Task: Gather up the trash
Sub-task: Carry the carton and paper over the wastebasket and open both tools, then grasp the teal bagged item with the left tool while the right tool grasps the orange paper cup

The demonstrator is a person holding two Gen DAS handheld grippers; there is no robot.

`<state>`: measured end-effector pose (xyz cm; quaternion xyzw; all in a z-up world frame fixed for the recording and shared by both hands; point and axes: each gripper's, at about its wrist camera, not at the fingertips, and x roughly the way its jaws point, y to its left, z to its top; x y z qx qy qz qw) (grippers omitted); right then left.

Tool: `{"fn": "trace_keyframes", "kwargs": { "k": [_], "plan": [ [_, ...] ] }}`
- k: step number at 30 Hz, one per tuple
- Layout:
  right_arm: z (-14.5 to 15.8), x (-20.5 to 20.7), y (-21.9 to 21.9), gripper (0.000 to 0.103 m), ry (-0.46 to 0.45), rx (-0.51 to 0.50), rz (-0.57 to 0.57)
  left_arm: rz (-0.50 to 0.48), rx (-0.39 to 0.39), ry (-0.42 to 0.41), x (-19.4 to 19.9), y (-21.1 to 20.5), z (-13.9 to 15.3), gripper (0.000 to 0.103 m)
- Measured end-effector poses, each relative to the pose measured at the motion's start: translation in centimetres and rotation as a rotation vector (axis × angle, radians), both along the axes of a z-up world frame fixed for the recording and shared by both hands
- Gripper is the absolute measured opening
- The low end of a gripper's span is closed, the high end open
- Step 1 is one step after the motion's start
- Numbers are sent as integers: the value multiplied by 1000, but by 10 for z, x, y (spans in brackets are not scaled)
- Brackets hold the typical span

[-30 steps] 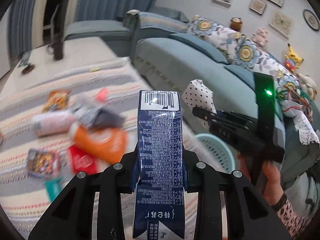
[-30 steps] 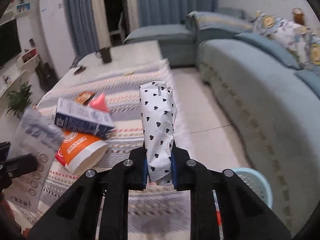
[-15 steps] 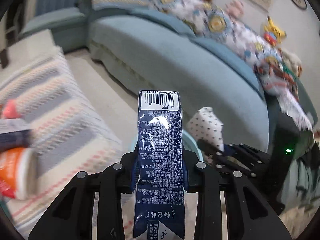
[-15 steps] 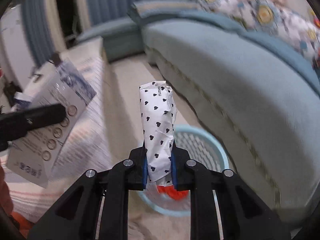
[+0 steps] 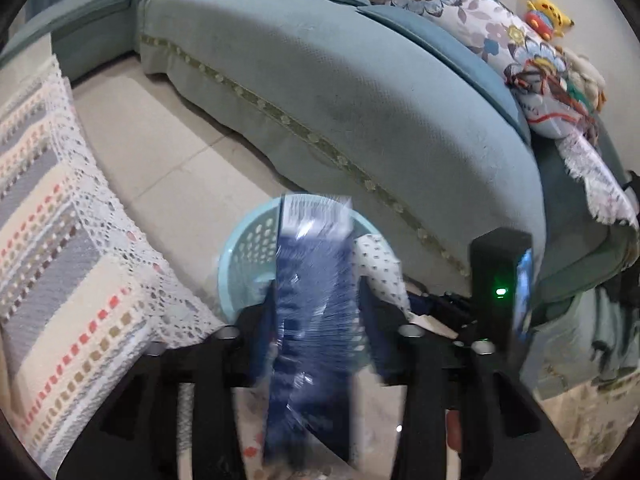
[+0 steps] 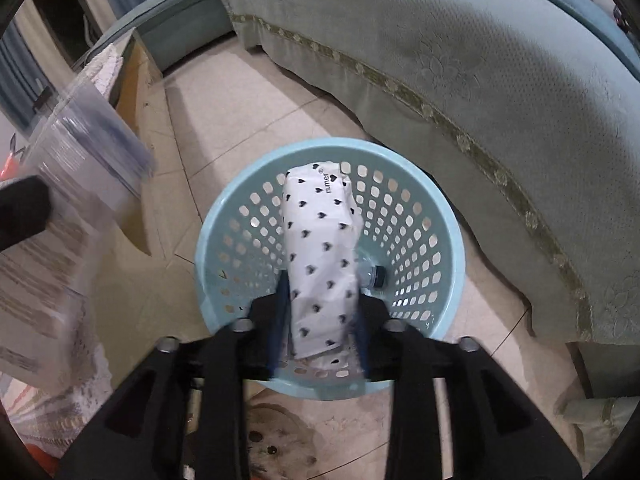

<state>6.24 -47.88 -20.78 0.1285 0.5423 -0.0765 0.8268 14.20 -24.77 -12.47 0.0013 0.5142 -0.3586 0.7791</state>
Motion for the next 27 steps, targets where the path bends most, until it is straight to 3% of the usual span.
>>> {"fn": "trace_keyframes", "kwargs": {
  "k": [1,2,5,14,18,27],
  "plan": [
    [0,0,-2,49,-4,2,-5,8,-17,1,1,2,2,53],
    [1,2,-3,54,-11,-2,-11,11,-23,-3,1,2,4,53],
    [4,-1,-4,54,-23,1,-10,13,-20,-20,-1,6,7,59],
    [17,-7,-3,54,-46,19,-14,46,-39,-56,-13,31,24,59],
    [38,-10,13,54,-92,18,18,92,-55,-87,-24,54,38,59],
    [114,-8,97,54,-314,31,220,392,-134,-185,-50,181,84,59]
  ]
}}
